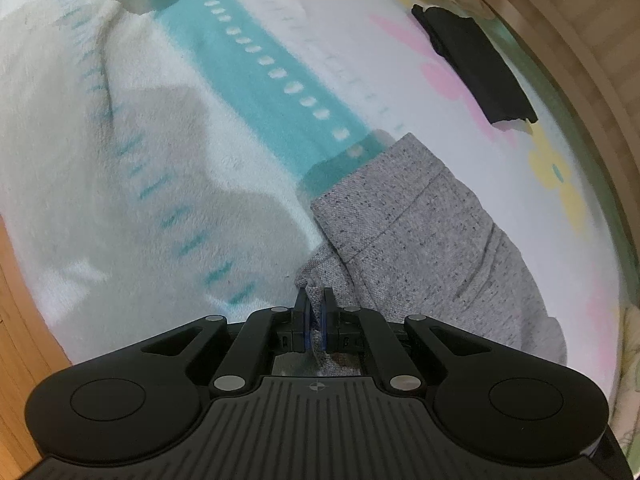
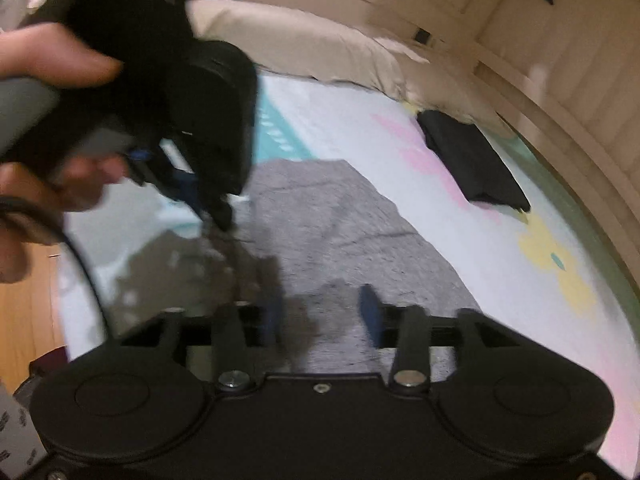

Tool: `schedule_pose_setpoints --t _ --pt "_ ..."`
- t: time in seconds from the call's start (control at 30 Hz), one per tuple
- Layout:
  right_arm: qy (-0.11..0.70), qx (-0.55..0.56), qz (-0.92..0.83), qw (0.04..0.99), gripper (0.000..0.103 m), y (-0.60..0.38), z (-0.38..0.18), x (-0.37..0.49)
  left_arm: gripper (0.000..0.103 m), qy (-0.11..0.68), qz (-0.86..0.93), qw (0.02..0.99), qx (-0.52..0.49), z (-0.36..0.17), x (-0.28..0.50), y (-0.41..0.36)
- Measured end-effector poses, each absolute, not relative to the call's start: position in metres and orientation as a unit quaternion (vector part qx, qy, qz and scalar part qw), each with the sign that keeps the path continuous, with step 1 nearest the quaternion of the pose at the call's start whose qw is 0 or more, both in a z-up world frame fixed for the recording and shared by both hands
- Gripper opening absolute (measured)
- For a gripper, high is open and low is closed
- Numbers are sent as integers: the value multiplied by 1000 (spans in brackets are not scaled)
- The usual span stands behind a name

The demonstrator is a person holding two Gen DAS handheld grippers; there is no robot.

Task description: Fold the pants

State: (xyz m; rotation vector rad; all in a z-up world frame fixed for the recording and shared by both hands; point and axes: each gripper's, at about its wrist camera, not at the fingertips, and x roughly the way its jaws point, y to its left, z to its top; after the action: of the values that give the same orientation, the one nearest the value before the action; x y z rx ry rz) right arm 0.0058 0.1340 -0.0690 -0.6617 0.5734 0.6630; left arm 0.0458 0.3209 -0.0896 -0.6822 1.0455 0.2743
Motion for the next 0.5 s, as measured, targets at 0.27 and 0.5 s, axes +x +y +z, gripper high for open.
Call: schedule_pose_setpoints --t 0.27,0.5 --pt "292 -335 309 841 29 138 -95 15 5 490 126 804 -314 -89 46 321" --pt "345 -182 341 855 16 107 -50 32 5 436 139 841 -288 -39 21 319"
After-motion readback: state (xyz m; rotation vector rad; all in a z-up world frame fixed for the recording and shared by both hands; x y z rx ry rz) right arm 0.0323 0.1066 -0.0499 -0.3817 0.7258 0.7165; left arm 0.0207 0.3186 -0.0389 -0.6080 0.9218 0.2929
